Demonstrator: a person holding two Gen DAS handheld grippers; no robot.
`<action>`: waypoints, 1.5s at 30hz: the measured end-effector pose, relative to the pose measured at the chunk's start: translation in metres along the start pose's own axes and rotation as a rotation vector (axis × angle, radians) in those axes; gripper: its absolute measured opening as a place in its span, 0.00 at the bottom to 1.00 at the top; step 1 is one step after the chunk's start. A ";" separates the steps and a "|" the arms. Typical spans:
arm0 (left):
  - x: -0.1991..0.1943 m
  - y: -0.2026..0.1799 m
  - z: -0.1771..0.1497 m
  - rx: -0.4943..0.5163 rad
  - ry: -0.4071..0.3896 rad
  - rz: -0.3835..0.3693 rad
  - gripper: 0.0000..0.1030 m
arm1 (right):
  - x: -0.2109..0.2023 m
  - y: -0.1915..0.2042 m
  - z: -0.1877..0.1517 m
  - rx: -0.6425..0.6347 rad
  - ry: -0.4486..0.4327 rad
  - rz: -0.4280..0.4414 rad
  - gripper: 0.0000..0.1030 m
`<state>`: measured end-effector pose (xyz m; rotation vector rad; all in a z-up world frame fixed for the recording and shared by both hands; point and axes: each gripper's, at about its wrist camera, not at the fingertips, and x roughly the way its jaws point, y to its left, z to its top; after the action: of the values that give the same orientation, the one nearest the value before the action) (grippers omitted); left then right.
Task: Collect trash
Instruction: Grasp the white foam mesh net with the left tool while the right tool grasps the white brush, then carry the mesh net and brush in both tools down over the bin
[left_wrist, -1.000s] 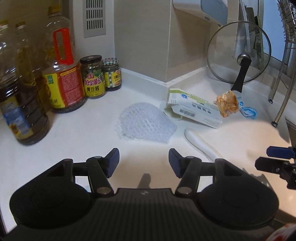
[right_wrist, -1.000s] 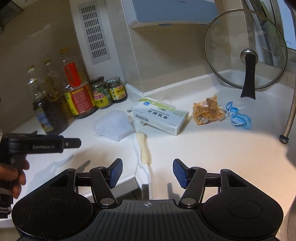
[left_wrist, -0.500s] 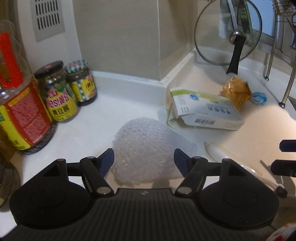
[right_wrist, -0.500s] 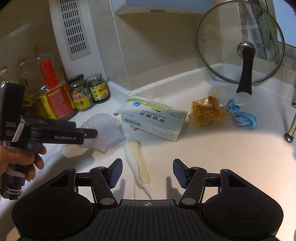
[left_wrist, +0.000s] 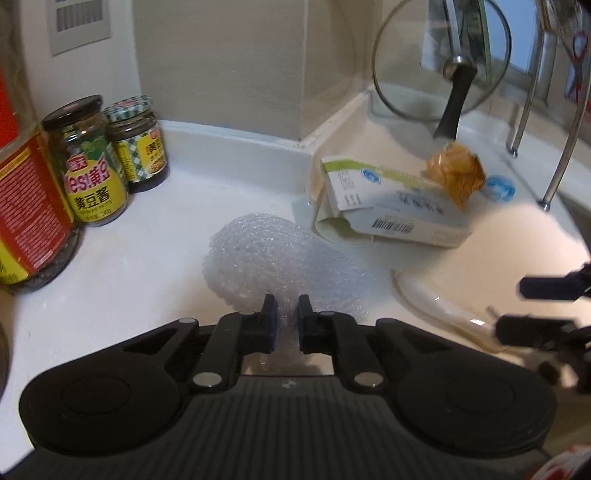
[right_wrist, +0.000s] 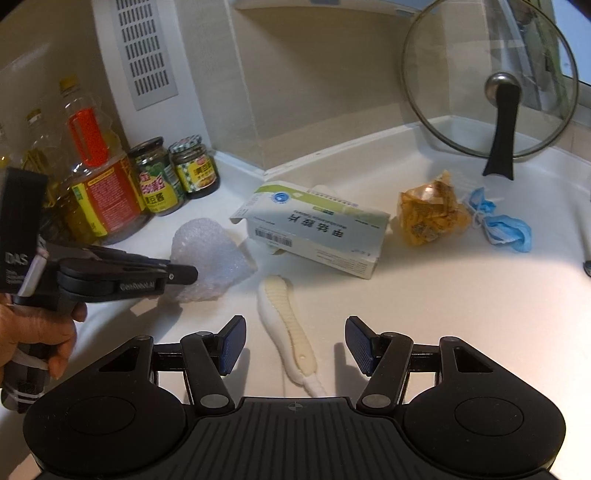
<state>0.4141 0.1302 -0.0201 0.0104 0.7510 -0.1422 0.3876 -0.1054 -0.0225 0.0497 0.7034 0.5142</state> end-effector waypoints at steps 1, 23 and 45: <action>-0.005 0.001 -0.001 -0.014 -0.007 -0.004 0.09 | 0.001 0.001 0.000 -0.010 0.002 0.003 0.59; -0.076 -0.010 -0.044 -0.187 -0.009 0.039 0.09 | 0.024 -0.001 -0.011 -0.134 0.082 0.018 0.25; -0.127 -0.102 -0.076 -0.227 -0.015 0.016 0.09 | -0.082 -0.032 -0.035 -0.047 0.022 0.138 0.20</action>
<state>0.2574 0.0491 0.0152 -0.2000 0.7484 -0.0411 0.3266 -0.1763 -0.0070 0.0492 0.7126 0.6640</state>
